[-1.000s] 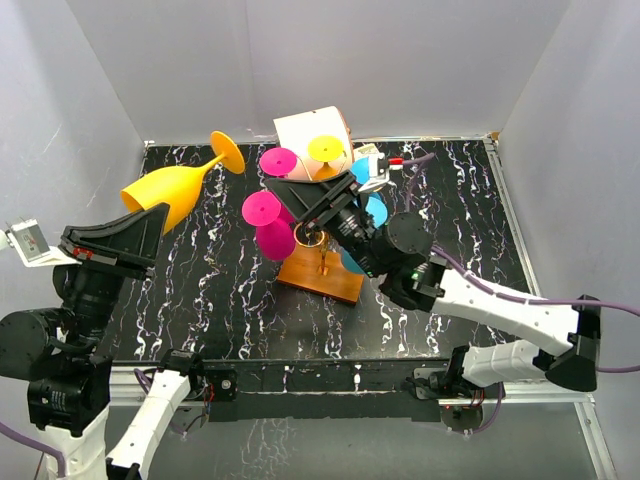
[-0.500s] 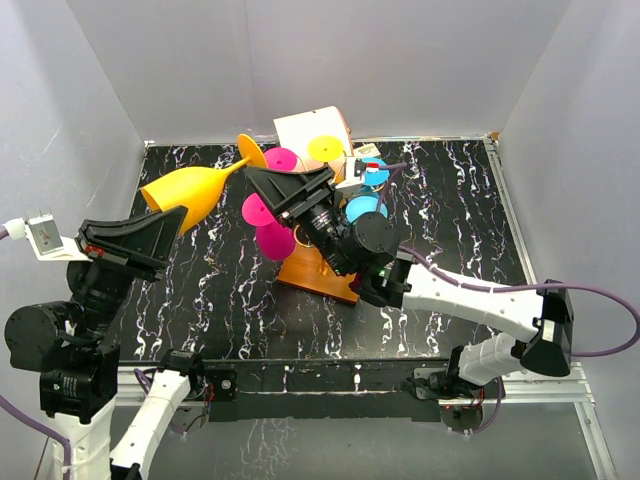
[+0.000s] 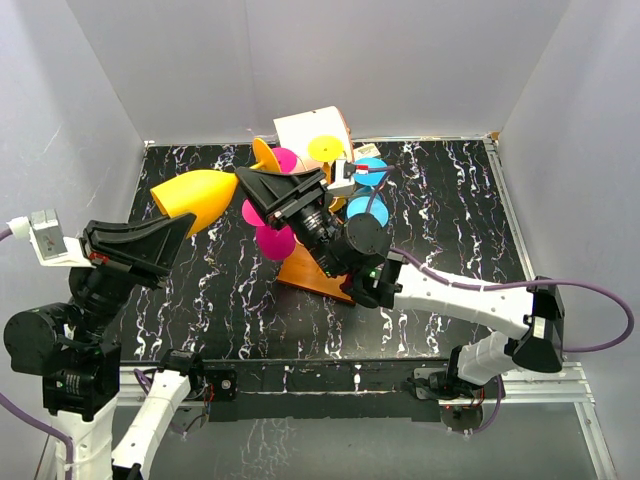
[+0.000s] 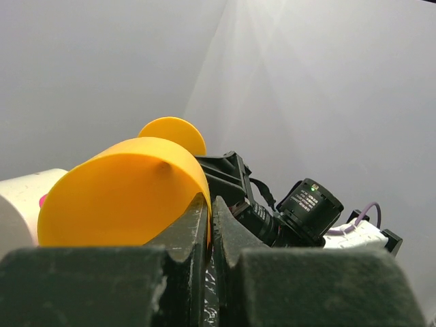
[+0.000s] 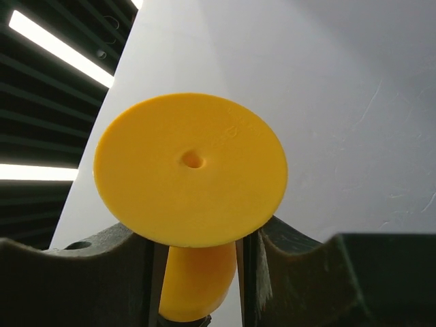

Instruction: Place the wine glass upside down on the wine glass rack

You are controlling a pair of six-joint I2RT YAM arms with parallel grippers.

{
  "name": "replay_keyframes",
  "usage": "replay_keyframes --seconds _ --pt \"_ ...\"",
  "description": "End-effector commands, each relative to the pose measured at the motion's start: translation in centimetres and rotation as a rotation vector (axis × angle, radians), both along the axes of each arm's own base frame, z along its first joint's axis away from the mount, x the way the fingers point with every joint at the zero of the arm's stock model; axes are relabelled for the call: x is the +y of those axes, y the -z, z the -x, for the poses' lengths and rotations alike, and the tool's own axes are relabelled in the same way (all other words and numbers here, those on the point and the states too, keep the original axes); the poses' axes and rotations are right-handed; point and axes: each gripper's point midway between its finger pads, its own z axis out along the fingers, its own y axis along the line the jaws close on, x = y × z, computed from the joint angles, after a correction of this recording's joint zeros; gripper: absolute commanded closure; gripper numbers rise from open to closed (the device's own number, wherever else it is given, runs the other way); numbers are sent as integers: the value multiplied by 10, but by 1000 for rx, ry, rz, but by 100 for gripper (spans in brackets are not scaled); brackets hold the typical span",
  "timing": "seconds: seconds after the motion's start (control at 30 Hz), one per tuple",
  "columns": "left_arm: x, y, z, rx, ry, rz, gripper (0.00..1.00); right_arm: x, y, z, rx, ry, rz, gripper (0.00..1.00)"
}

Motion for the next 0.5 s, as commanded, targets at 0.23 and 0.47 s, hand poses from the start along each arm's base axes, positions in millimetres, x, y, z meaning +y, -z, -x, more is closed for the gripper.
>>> replay_keyframes --seconds 0.23,0.47 --pt "-15 -1 18 -76 108 -58 100 -10 -43 7 -37 -12 -120 79" --pt "-15 -3 23 -77 113 -60 100 -17 -46 7 -55 18 -119 100"
